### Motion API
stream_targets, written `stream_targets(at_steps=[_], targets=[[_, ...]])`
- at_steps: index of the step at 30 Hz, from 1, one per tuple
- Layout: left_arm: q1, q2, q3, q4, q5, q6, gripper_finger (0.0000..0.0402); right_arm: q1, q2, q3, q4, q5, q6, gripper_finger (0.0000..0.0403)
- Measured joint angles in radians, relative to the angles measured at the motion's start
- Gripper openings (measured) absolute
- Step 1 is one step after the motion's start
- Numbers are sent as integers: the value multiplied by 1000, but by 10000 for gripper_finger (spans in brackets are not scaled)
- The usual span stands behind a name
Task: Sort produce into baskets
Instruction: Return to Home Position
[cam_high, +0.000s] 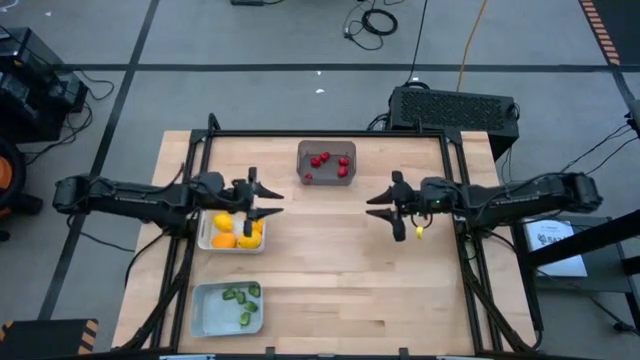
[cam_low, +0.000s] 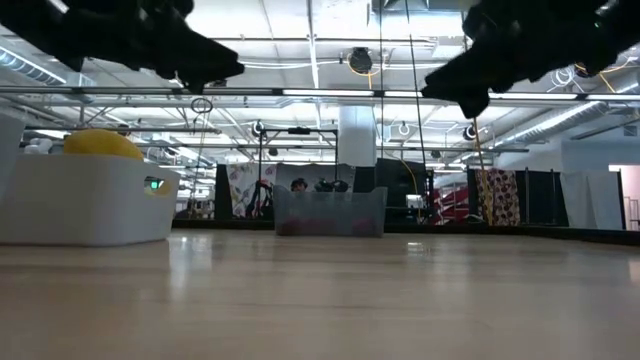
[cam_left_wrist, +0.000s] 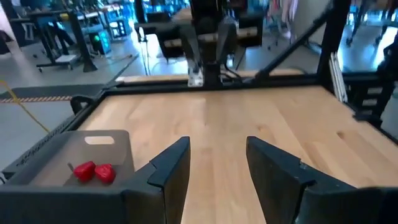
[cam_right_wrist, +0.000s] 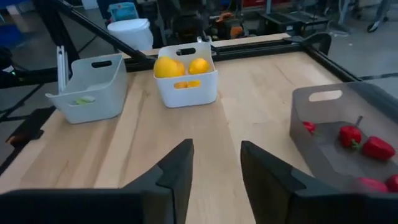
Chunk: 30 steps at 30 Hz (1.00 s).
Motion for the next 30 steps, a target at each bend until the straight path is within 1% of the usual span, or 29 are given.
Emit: stream_targets(at_steps=[3, 6, 10, 13, 17, 20, 23, 27, 30], targets=[[28, -89, -38, 0, 12, -23, 166, -22, -23, -47, 60, 0, -13, 109], [50, -181, -83, 1, 0, -40, 166, -52, -43, -101, 125, 0, -16, 93], [69, -281, -148, 9, -98, -100, 166, -91, -54, -173, 222, -5, -6, 72], [72, -330, -196, 17, -168, -149, 166, -113, -54, -213, 268, -7, 4, 56], [72, -396, -238, 27, -245, -182, 166, -145, -53, -242, 316, -70, 23, 34], [71, -453, -269, 11, -277, -183, 166, -169, -53, -242, 314, -136, 39, 14], [71, -517, -281, -73, -285, -220, 166, -198, -70, -242, 289, -188, 51, 3], [69, -601, -281, -208, -285, -260, 166, -241, -136, -242, 222, -192, 44, 2], [70, -650, -281, -254, -285, -260, 166, -268, -181, -242, 210, -192, 37, 1]])
